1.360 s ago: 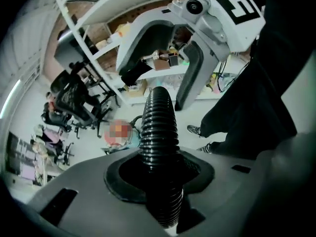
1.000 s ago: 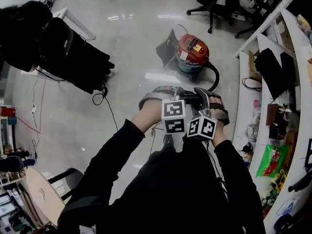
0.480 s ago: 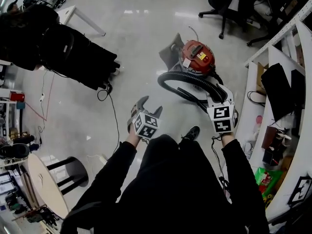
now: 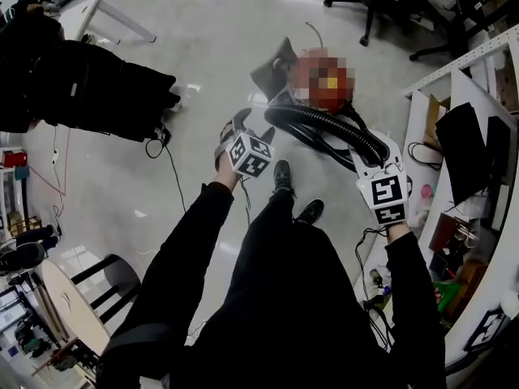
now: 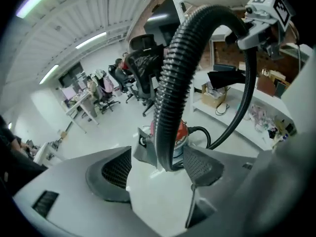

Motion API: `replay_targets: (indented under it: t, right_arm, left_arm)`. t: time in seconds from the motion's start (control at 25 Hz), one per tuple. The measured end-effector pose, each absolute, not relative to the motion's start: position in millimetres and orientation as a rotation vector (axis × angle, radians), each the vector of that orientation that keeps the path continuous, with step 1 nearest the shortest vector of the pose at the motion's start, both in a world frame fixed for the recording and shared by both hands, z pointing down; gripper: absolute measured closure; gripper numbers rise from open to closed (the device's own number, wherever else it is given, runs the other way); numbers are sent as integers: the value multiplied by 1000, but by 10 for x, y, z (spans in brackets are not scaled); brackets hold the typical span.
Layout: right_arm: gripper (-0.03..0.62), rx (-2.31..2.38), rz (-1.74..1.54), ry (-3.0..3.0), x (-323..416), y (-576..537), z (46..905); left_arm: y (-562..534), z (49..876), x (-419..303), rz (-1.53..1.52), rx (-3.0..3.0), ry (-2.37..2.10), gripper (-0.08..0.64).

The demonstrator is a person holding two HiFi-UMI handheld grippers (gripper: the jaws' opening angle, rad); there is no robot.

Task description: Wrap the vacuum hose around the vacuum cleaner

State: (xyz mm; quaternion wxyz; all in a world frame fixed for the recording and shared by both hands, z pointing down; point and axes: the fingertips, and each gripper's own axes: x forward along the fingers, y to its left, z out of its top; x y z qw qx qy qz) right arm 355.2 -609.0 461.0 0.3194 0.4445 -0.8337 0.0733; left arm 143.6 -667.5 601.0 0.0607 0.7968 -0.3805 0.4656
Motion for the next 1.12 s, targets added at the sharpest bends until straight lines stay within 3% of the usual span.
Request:
replay_targets:
  t: [0.2,0.28,0.36,0.68,1.12]
  right_arm:
    - [425,1033,127,-2234,3227,-6420,4507]
    - [425,1024,174,-2241,3166,-6615,4560]
    - [425,1035,275,-2259,3163,-6823,4691]
    - [422,1193,731,-2269,3816,-7482,5644]
    - [413,1320,655,-2094,4824,-8197,7298]
  left_arm:
    - [-7084,6524,1585,1440,2491,-968,244]
    - [-7289,6648,1453,1418,2480,-1000,342]
    - [-7517,6611,1303,1371,2496,-1066,379]
    - [-8429,6246,1485,1277,2673,-1060,385]
    - [-9594,7109,2396,1680,2781,-771,385]
